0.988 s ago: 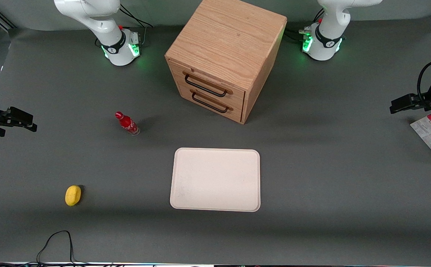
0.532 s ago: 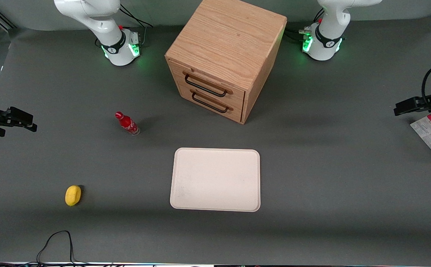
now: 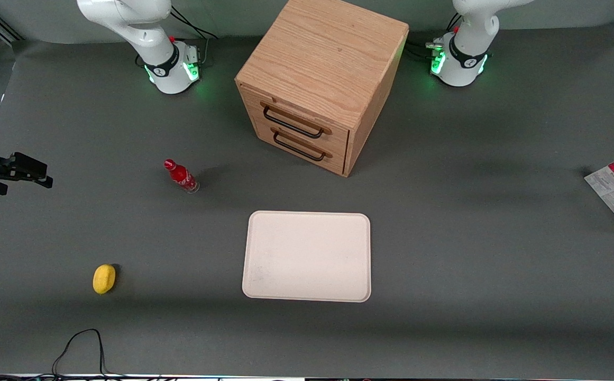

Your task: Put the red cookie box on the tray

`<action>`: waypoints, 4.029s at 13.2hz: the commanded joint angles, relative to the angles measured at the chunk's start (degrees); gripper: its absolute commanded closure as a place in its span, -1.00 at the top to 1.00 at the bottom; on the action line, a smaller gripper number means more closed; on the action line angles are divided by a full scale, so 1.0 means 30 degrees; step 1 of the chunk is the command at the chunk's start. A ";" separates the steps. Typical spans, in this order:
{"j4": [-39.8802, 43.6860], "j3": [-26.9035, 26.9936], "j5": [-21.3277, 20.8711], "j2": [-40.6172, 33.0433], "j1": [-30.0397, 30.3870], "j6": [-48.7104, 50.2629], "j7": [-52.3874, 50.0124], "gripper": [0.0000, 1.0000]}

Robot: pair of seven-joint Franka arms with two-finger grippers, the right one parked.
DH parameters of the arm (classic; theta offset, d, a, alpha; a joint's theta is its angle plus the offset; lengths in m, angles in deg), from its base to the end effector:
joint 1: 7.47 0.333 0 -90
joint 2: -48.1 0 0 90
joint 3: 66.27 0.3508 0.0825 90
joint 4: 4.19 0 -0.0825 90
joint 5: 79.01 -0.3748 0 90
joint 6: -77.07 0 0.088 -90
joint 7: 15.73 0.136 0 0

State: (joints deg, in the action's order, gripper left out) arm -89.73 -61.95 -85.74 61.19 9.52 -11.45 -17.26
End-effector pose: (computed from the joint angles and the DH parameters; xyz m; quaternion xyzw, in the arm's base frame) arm 0.5599 0.2309 0.5336 -0.9750 -0.1930 0.0978 0.0511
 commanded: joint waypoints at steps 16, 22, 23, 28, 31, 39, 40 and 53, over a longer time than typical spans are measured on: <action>0.0328 -0.0034 0.1624 0.8377 0.5703 -0.9283 -0.0687 1.00; -0.0404 -0.0063 0.1979 0.8555 0.5674 -0.9986 -0.0894 1.00; -0.0433 -0.0034 0.2009 0.8584 0.5703 -1.0015 -0.0894 1.00; -0.0521 -0.0063 0.2068 0.8585 0.5674 -1.0074 -0.0865 0.86; -0.0492 -0.0034 0.2068 0.8585 0.5732 -1.0045 -0.0836 -0.05; -0.0113 -0.0063 0.2040 0.8205 0.5411 -0.9548 -0.1098 -0.48; 0.0266 -0.0063 0.2039 0.8059 0.5352 -0.9228 -0.1244 -0.48; 0.4518 -0.0034 0.0722 0.7793 0.3681 -0.3160 -0.1539 1.00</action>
State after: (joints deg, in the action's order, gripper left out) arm -77.30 -62.59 -82.38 84.25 20.94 -22.32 -21.75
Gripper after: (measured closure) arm 0.335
